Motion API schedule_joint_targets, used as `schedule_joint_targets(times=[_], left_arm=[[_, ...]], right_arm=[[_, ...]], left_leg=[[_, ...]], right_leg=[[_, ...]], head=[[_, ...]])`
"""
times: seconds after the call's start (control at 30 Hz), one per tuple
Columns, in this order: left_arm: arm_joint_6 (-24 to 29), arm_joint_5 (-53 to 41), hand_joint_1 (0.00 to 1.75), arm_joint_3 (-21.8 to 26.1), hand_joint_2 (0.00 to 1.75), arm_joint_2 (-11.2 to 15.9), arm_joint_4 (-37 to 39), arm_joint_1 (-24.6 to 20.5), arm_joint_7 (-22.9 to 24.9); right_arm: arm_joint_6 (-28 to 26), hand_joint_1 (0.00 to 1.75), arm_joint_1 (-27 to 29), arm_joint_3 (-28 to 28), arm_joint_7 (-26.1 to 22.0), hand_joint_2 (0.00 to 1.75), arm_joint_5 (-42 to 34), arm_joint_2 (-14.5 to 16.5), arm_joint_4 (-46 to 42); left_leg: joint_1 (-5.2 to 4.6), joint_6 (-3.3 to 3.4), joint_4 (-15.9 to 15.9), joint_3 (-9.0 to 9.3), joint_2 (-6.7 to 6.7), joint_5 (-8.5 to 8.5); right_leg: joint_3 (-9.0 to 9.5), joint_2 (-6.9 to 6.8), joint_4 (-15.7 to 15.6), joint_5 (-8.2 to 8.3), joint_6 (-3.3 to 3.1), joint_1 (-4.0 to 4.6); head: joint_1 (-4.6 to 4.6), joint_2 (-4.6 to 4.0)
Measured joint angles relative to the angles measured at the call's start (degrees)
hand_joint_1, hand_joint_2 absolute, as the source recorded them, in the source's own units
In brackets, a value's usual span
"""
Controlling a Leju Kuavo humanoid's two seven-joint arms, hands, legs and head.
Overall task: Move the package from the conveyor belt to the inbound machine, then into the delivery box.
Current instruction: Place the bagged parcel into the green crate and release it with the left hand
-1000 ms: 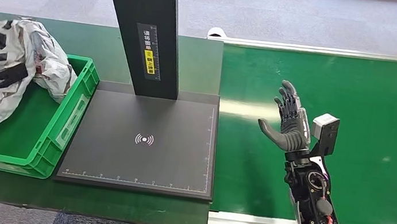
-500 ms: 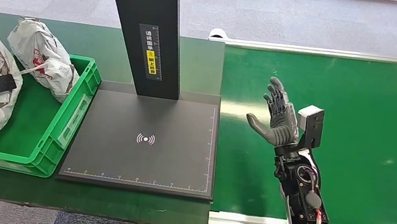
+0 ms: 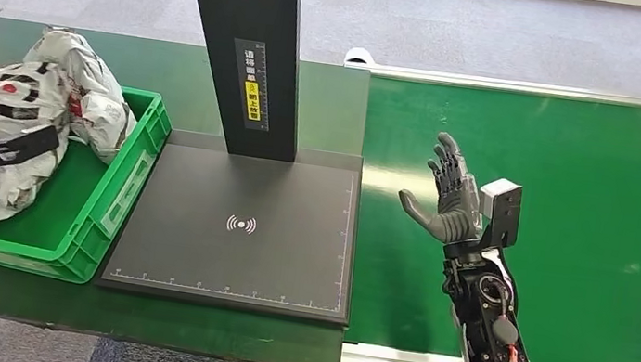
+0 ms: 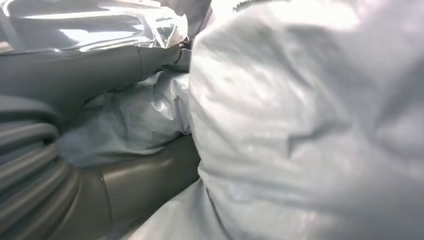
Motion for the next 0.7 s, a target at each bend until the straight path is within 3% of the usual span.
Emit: schedule_joint_targets(times=[0.07, 0.13, 0.27, 0.37, 0.4, 0.5, 0.53, 0.7], left_arm=[[2.9, 0.57, 1.75, -1.9, 1.75, -1.53, -5.1, 2.74, -3.34], [1.77, 1.76, 1.75, -4.6, 1.75, -2.8, -11.83, 5.92, -6.0], [-6.33, 5.26, 1.75, -11.56, 1.75, -4.08, -23.04, 10.45, -11.74], [-11.49, 8.97, 1.75, -16.14, 1.75, -4.11, -27.75, 11.48, -15.22], [-13.51, 10.13, 1.66, -17.45, 1.75, -4.08, -28.83, 11.4, -15.03], [-18.24, 11.81, 0.35, -20.84, 1.75, -4.02, -30.52, 10.5, -11.45], [-18.93, 11.79, 0.0, -21.77, 1.75, -3.99, -30.44, 10.11, -9.69], [-17.64, 10.19, 0.0, -24.4, 1.75, -4.27, -26.06, 8.28, -1.74]], right_arm=[[0.41, 0.0, 0.51, -0.43, -0.49, 1.75, -0.24, -0.19, -0.21], [1.0, 0.0, 0.92, -0.8, -1.02, 1.75, -0.62, -0.5, -0.31], [1.68, 0.0, 1.37, -1.25, -1.88, 1.75, -1.14, -1.56, -0.35], [1.85, 0.0, 1.6, -1.62, -2.21, 1.75, -1.63, -2.39, -0.35], [1.89, 0.0, 1.65, -1.8, -2.22, 1.75, -1.76, -2.68, -0.35], [1.85, 0.0, 1.65, -2.22, -2.13, 1.75, -1.76, -3.18, -0.35], [1.78, 0.0, 1.64, -2.27, -2.08, 1.75, -1.64, -3.23, -0.35], [0.95, 0.0, 1.49, -2.3, -1.94, 1.75, -0.64, -2.84, -0.35]], left_leg=[[-0.01, 0.01, 0.0, -0.03, -0.02, 0.0], [-0.03, 0.01, 0.01, -0.04, 0.05, -0.01], [-0.06, 0.01, 0.02, -0.09, -0.05, -0.01], [-0.06, 0.03, 0.02, -0.1, -0.37, 0.0], [-0.06, 0.06, 0.02, -0.1, -0.53, 0.02], [-0.08, 0.13, 0.01, -0.06, -0.83, 0.07], [-0.09, 0.16, 0.01, -0.05, -0.85, 0.09], [-0.11, 0.2, 0.01, 0.02, -0.78, 0.16]], right_leg=[[0.01, -0.04, 0.0, 0.0, 0.02, -0.01], [-0.01, 0.01, -0.02, 0.01, 0.03, -0.03], [-0.02, -0.04, -0.06, -0.02, 0.08, -0.05], [0.07, -0.35, -0.08, -0.1, 0.17, -0.06], [0.13, -0.51, -0.08, -0.14, 0.2, -0.07], [0.32, -0.8, -0.08, -0.19, 0.25, -0.09], [0.36, -0.83, -0.08, -0.19, 0.25, -0.1], [0.39, -0.82, -0.08, -0.14, 0.26, -0.12]], head=[[0.01, 0.0], [0.0, 0.01], [0.01, 0.01], [-0.03, 0.01], [-0.03, 0.01], [-0.02, 0.0], [-0.01, -0.01], [-0.02, 0.01]])
